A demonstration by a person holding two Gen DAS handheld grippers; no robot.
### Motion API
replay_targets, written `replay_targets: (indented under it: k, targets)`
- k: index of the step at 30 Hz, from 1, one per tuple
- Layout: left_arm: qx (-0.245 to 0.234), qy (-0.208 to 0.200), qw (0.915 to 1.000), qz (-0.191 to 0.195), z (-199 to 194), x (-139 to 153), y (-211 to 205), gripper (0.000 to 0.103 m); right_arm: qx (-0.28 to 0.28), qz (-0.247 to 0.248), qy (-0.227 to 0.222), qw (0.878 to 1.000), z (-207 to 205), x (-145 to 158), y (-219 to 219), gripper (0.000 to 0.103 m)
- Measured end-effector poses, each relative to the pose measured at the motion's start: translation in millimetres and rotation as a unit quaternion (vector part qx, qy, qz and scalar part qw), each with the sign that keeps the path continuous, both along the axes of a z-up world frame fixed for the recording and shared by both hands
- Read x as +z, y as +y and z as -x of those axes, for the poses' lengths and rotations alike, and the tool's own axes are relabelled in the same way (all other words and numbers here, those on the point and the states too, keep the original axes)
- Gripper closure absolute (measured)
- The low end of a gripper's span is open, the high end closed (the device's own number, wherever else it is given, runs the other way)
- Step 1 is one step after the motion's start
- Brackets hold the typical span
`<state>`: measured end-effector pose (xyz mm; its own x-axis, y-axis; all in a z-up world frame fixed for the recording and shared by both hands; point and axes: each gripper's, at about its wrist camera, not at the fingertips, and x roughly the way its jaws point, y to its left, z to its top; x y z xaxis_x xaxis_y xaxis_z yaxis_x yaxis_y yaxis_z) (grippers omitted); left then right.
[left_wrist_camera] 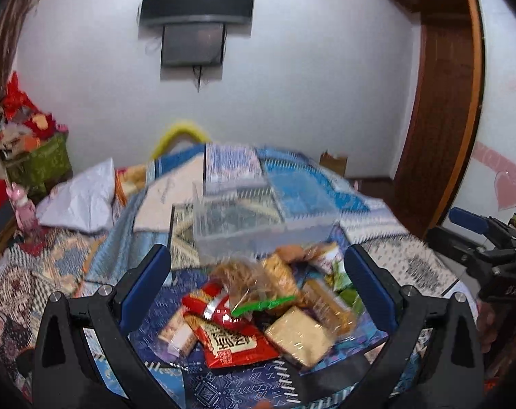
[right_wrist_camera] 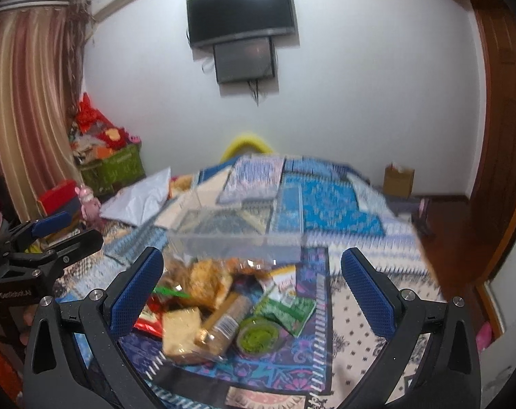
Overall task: Organize snacks
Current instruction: 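Grasp clear bag of brown snacks with left tool while right tool grasps green packet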
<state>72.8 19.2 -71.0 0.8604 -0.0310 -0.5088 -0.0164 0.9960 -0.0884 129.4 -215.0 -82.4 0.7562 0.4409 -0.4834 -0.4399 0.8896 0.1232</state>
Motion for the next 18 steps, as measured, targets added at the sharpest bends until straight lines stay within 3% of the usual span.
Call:
replay_targets:
  k: [5, 8, 13, 18]
  targets:
    - [0.003, 0.049, 0.9983, 0.032, -26, -35, 14, 0.001, -0.011, 0.016, 0.045, 0.999, -24, -28, -5, 0.000]
    - [0.010, 0.074, 0.9960, 0.050, -42, -50, 23, 0.008, -0.008, 0.023, 0.074, 0.997, -36, -44, -7, 0.000]
    - [0.011, 0.114, 0.9914, 0.063, -70, -69, 27, 0.022, -0.006, 0.034, 0.125, 0.992, -58, -70, -9, 0.017]
    - [0.005, 0.134, 0.9894, 0.056, -86, -82, 20, 0.025, 0.006, 0.028, 0.157, 0.987, -71, -88, -4, 0.020]
